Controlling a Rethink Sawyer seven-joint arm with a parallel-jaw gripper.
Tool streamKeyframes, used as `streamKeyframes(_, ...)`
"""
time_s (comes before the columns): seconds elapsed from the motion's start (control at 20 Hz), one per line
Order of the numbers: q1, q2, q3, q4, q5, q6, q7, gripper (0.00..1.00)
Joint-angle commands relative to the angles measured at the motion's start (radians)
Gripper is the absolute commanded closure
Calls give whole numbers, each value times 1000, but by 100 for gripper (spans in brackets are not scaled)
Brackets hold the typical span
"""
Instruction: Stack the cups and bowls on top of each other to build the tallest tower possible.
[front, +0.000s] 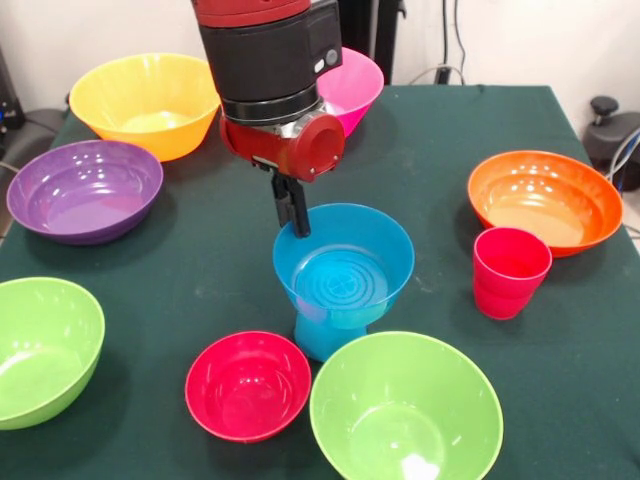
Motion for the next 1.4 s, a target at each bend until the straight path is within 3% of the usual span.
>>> streamKeyframes(0.05, 7, 21, 68, 96, -85, -79, -52, 100)
streamKeyframes(0.55, -2, 44, 57, 69, -94, -61, -81, 100)
streamKeyframes(1.4, -40, 55, 63, 111, -157, -94, -89, 100)
